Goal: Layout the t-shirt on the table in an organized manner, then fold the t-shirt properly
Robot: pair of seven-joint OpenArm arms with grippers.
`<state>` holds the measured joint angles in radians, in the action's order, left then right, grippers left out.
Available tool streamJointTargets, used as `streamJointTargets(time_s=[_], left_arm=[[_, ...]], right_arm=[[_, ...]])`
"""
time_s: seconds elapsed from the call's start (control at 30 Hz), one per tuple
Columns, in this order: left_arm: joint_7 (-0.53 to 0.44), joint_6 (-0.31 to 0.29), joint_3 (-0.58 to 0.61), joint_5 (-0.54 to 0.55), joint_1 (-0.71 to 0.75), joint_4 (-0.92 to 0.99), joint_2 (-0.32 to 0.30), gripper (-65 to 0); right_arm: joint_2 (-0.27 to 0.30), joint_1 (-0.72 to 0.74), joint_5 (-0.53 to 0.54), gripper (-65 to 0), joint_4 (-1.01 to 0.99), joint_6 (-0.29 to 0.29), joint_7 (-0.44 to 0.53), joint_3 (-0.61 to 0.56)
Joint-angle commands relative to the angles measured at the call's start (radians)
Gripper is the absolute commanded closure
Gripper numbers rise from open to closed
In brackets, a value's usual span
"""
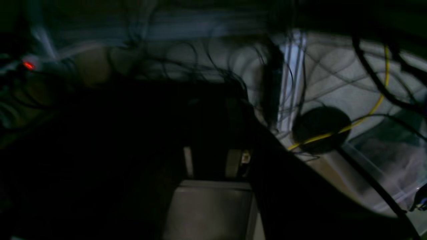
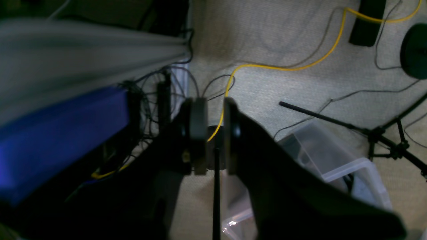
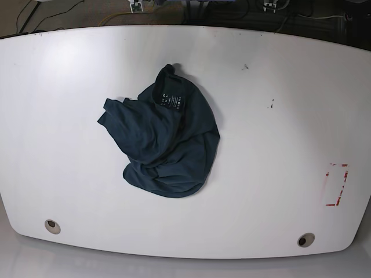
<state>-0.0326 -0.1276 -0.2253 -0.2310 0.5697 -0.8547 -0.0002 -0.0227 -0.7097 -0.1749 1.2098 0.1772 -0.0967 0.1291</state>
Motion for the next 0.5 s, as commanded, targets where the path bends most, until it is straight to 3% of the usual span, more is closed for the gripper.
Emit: streamJointTargets(time_s=[0.0,0.3,0.47], left_arm=[[-0.003,-0.002,0.004,0.002,0.074,-0.091,0.004,-11.2],[-0.003,-0.002,0.004,0.002,0.234,-0.363,0.021,-11.2],[-0.002,-0.002,0.004,0.002,0.324,-0.507,0.030,-11.2]], right_arm=[[0.002,-0.061,0.004,-7.8,0.072,-0.005,0.004,0.001],[-0.001,-0.193,0.015,-7.8,0.233,-0.005,0.002,0.001],[0.011,-0.275,0.133,-7.8,0.350,-0.005,-0.001,0.001]])
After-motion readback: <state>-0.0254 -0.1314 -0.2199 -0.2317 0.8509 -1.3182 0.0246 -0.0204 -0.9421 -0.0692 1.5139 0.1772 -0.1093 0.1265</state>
